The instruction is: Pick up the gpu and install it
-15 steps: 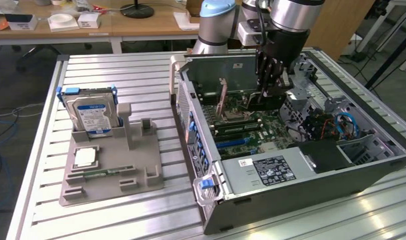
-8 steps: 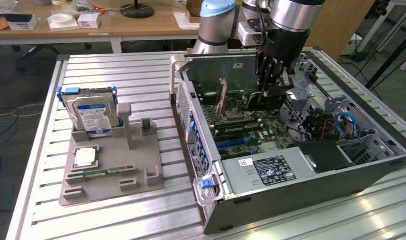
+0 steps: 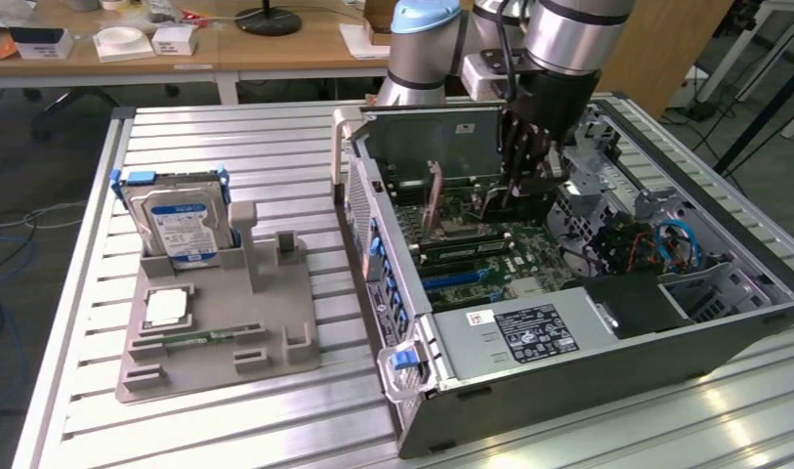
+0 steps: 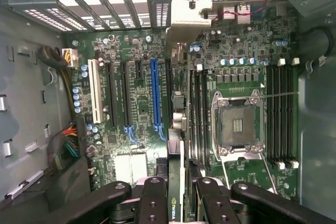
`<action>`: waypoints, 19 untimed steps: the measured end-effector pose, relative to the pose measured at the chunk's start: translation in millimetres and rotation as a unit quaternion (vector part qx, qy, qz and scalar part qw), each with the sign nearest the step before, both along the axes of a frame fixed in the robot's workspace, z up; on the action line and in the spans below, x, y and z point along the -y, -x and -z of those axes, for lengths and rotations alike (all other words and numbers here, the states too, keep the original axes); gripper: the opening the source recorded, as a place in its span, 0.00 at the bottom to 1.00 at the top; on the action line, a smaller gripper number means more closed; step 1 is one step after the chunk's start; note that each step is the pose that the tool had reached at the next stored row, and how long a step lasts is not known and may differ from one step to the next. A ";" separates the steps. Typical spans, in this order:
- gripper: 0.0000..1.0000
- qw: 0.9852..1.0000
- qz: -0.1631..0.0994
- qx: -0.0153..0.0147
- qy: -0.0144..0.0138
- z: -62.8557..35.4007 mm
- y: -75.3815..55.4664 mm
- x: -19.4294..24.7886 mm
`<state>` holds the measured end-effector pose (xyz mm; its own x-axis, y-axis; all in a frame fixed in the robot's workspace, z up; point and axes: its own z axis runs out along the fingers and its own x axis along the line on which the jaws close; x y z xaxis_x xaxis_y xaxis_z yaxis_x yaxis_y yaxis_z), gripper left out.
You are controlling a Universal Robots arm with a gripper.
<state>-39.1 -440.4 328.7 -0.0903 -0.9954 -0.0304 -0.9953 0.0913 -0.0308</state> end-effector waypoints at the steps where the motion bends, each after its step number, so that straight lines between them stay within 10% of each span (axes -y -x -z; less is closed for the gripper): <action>1: 0.26 1.000 -0.001 0.000 0.000 2.0 0.0 0.1; 11: 0.26 1.000 -0.012 0.000 0.004 11.7 0.0 6.9; 19: 0.26 1.000 -0.015 0.000 0.003 22.5 1.1 23.3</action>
